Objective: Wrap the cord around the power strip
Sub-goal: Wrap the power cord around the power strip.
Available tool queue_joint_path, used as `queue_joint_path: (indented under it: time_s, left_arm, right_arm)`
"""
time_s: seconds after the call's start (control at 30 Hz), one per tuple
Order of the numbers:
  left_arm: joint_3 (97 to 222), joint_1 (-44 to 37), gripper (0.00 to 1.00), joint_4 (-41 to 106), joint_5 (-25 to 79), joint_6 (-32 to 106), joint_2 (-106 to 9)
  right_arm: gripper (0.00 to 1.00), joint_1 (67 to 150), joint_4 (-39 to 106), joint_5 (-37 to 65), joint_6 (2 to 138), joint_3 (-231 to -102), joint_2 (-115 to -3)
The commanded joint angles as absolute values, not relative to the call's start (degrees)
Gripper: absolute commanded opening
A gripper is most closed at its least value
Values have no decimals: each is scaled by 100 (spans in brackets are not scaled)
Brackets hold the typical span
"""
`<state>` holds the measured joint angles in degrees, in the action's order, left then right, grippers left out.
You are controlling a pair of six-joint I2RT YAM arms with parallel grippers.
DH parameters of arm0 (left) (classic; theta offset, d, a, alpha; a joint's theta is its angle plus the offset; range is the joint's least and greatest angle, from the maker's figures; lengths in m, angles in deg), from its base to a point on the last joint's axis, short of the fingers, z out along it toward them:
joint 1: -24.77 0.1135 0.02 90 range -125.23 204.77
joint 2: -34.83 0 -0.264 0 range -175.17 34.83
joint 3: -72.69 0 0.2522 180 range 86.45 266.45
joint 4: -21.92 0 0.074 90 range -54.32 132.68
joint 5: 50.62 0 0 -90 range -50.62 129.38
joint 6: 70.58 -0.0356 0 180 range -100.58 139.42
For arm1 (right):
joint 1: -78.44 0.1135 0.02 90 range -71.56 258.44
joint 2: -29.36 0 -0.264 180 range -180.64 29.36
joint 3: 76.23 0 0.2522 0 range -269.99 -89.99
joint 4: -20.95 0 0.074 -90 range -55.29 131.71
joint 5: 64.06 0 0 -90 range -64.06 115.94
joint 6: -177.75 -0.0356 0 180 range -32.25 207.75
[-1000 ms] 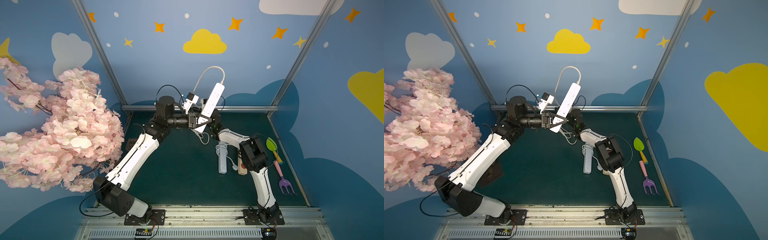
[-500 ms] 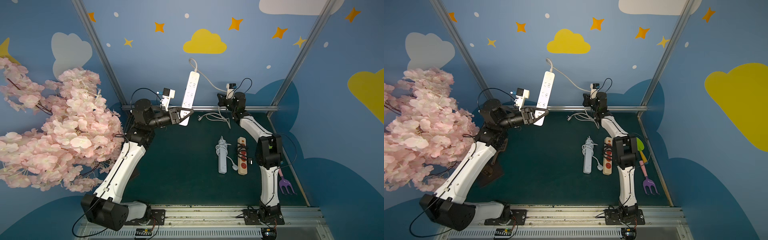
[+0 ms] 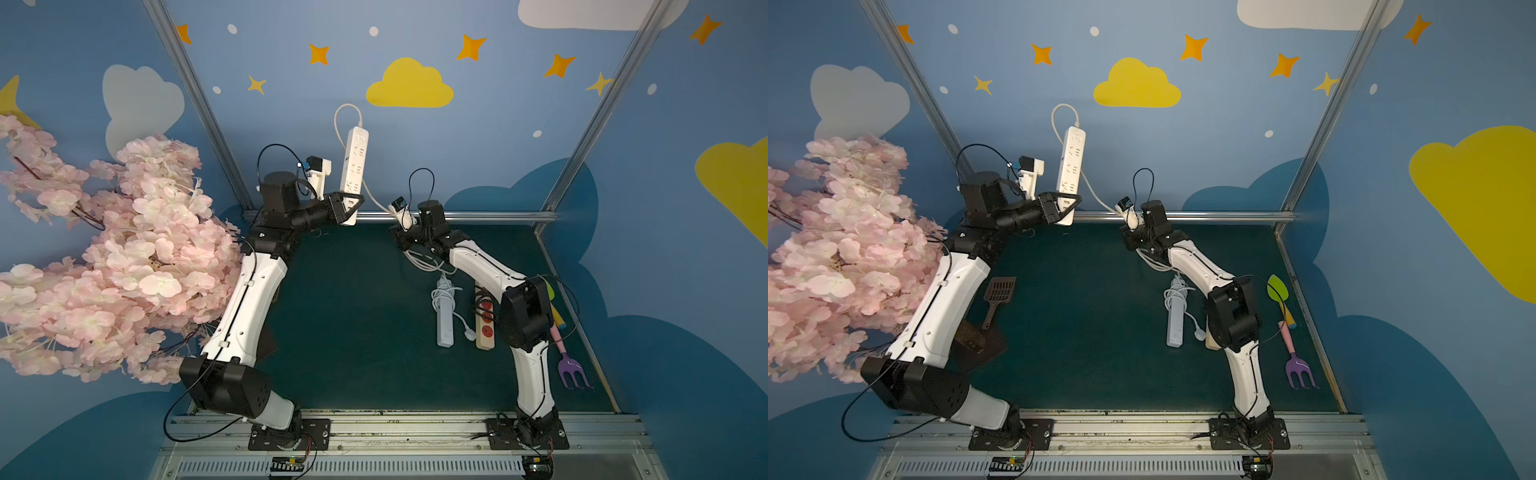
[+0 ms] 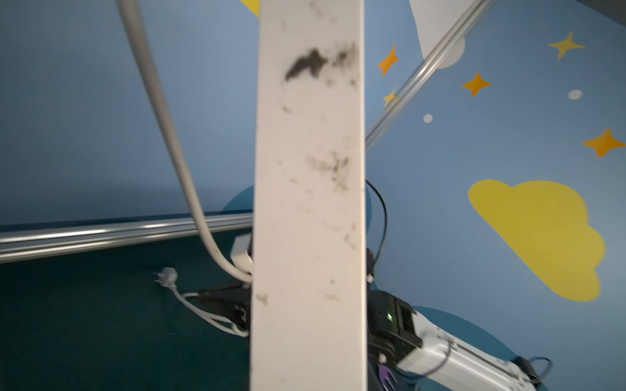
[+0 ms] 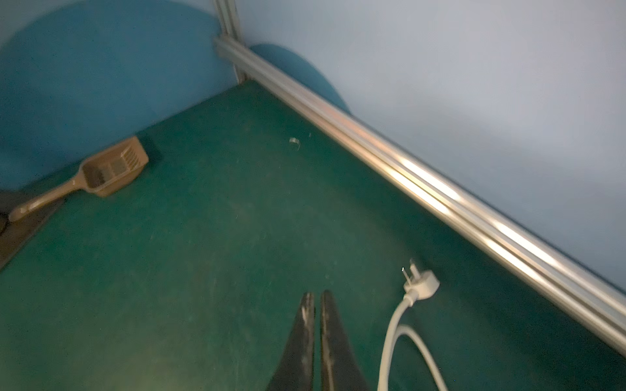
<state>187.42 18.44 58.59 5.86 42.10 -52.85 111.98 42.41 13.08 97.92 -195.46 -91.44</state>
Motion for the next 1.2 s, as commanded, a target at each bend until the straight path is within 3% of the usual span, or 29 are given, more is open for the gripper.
queue_joint_path:
  time_s: [0.0,0.33,0.57,0.8,0.93,1.17]
  left_arm:
    - [19319,1890,3,7741,2145,2002,-5416]
    - [19520,1584,3,8436,4039,721,-6589]
    - [19428,675,3,9715,3789,-556,-7181]
    - [18435,206,3,9695,2368,-1323,-6432]
    - [18015,186,2,9600,1129,-1615,-5781]
    - [17633,171,3,8587,-422,-1616,-4934]
  right_arm:
    - [0,11089,4111,1881,10477,-18908,-8407]
    - [0,11561,3589,1643,12555,-17710,-6890]
    - [0,11340,4450,1451,12956,-19078,-7164]
    - [0,10659,5524,947,13276,-21478,-8797]
    - [0,10261,6359,-236,12598,-23331,-9982]
    - [0,10187,5504,-1548,11117,-23201,-10404]
